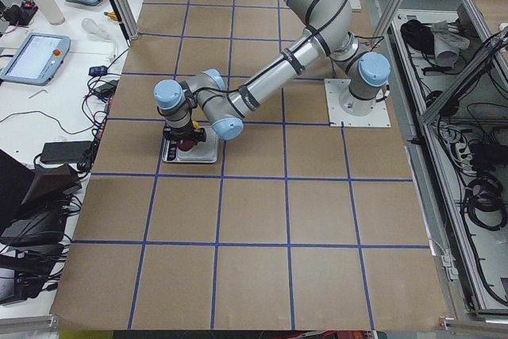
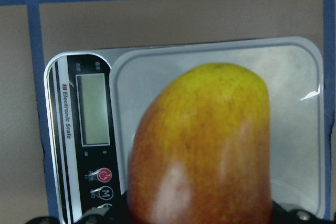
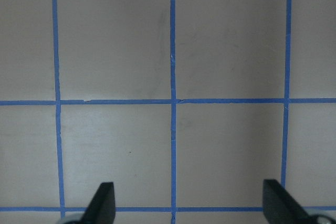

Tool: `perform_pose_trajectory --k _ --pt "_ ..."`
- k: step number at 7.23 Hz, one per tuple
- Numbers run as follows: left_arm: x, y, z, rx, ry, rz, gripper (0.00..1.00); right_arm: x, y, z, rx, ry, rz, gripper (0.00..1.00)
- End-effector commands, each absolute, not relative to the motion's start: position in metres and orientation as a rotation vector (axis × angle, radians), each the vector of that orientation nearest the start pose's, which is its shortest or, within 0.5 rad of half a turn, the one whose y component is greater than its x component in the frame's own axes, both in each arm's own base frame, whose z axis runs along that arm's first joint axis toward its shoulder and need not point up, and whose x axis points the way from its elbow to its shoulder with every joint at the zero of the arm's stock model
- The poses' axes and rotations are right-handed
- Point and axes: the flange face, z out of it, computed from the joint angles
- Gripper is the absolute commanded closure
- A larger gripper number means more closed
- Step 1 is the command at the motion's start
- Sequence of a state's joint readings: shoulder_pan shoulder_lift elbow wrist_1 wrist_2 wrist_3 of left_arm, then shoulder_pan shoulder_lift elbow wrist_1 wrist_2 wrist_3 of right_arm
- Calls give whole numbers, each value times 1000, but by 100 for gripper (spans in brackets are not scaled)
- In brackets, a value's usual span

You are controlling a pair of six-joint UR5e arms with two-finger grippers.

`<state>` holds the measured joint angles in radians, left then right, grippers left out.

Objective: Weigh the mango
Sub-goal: 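Carry the mango over the scale platform with the left gripper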

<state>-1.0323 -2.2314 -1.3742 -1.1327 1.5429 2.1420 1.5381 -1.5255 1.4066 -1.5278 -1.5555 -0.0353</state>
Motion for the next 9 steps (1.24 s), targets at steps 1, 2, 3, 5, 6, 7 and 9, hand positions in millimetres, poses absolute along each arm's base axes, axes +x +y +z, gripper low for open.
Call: perform_pose_trajectory --k 1,2,3,5,6,7,9 --pt "243 -675 207 -2222 -2153 34 60 118 -520 541 -6 3128 -118 0" --pt "244 -675 207 -2219 -2153 36 40 118 -520 541 -6 3128 -118 0" --pt "244 -675 207 -2220 -2154 38 11 118 -520 541 -6 3127 -118 0" --pt "244 -675 212 -2221 -2159 40 4 118 -519 542 -6 3128 -121 0" --pt "246 -672 223 -2218 -2172 38 4 118 -520 541 -6 3128 -118 0" --pt "247 -667 237 -2179 -2206 28 4 118 -520 541 -6 3128 -118 0" --pt "236 -646 294 -2134 -2199 6 4 118 -520 541 -6 3128 -118 0"
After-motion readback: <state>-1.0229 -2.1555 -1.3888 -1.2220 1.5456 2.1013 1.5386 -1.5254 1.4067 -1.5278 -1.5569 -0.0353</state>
